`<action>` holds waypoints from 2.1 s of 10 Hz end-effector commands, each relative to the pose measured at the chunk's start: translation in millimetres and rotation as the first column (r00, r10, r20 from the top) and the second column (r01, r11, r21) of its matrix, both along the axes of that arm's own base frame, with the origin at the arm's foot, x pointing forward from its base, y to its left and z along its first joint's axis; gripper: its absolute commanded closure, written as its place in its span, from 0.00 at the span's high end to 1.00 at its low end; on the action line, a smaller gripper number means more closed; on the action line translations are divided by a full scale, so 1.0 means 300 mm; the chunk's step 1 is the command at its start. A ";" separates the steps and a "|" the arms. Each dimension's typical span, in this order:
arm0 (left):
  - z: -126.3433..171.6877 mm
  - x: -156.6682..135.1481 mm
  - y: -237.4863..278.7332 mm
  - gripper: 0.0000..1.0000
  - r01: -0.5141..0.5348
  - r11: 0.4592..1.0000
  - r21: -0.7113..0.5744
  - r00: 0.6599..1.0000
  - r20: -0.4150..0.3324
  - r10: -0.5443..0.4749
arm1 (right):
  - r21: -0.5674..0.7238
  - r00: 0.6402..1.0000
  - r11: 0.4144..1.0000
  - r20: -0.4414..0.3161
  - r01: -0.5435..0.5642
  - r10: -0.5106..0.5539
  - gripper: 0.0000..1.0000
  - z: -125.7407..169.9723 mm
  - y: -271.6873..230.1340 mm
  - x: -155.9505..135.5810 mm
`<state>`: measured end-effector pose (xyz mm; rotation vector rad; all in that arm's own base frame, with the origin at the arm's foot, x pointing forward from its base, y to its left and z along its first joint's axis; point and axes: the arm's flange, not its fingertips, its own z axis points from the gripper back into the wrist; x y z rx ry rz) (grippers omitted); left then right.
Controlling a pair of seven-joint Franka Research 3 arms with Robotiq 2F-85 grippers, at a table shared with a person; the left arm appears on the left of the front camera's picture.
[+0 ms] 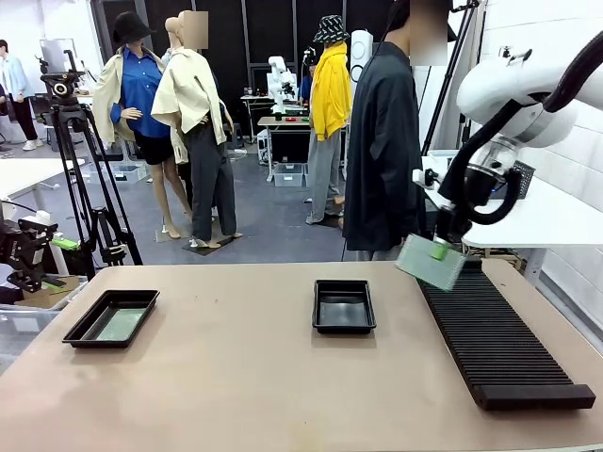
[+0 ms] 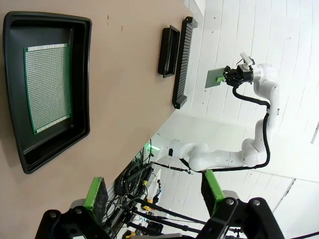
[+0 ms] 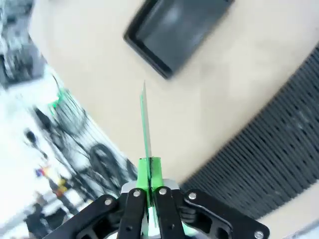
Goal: Inspect and transfer BCBs to ESD trays.
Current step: Pick up the Blank PCB from the PCB Rack and place it in the right ESD tray.
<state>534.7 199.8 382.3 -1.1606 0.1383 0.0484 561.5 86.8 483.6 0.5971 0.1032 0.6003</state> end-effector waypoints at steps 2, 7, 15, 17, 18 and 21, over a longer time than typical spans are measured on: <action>0.008 -0.012 -0.008 1.00 -0.005 1.000 0.028 1.000 -0.013 0.006 | 0.031 0.945 0.944 -0.011 0.328 -0.328 0.00 0.009 0.158 0.042; 0.008 -0.012 -0.008 1.00 -0.005 1.000 0.028 1.000 -0.013 0.006 | 0.026 0.761 0.761 -0.069 0.648 -0.646 0.00 -0.030 0.345 0.101; 0.008 -0.012 -0.008 1.00 -0.005 1.000 0.028 1.000 -0.013 0.006 | -0.012 0.714 0.720 -0.119 0.694 -0.690 0.00 -0.226 0.419 0.141; 0.008 -0.012 -0.008 1.00 -0.005 1.000 0.028 1.000 -0.013 0.006 | -0.021 0.729 0.740 -0.158 0.672 -0.666 0.00 -0.296 0.424 0.144; 0.008 -0.012 -0.008 1.00 -0.005 1.000 0.028 1.000 -0.013 0.006 | -0.025 0.738 0.750 -0.161 0.661 -0.656 0.00 -0.320 0.425 0.141; 0.008 -0.012 -0.008 1.00 -0.005 1.000 0.028 1.000 -0.013 0.006 | -0.024 0.751 0.763 -0.158 0.646 -0.641 0.00 -0.385 0.435 0.129</action>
